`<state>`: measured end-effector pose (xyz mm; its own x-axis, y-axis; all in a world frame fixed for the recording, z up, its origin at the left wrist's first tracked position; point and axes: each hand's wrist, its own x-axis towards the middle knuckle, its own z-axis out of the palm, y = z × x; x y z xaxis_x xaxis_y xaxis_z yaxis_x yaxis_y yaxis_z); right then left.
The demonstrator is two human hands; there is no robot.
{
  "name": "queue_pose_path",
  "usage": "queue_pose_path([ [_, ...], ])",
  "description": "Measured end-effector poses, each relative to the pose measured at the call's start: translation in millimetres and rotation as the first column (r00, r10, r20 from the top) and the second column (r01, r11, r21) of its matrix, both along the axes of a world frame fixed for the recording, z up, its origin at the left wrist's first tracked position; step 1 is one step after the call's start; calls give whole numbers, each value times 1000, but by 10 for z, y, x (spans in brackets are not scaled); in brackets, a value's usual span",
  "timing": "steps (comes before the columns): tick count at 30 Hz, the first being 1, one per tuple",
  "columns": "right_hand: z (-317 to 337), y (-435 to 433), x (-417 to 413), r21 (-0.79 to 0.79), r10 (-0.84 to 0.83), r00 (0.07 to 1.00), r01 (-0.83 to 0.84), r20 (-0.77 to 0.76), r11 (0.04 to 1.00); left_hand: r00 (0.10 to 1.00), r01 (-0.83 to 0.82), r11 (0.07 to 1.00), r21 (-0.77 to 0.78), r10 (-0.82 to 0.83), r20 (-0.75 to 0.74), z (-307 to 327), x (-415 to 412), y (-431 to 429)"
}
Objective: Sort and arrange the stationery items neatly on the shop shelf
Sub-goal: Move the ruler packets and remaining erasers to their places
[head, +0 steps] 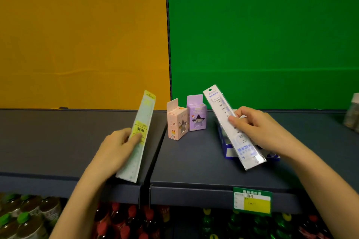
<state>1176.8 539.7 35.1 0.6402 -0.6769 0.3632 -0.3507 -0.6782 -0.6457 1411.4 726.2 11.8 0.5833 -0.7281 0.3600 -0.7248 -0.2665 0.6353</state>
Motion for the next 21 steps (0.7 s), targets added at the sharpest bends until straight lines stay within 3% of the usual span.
queue_pose_path([
  [6,-18,-49,-419,148,-151,966,121,212,982,941,43,961,-273,-131,-312,310,-542,-212],
  [14,-135,-121,-1742,248,-363,886,297,289,922,755,273,908,-319,-408,-513,215,-1752,-888],
  [21,-313,-75,-3180,295,-515,806,436,293,850,728,465,846,-261,-533,-431,-25,-3061,-1313],
])
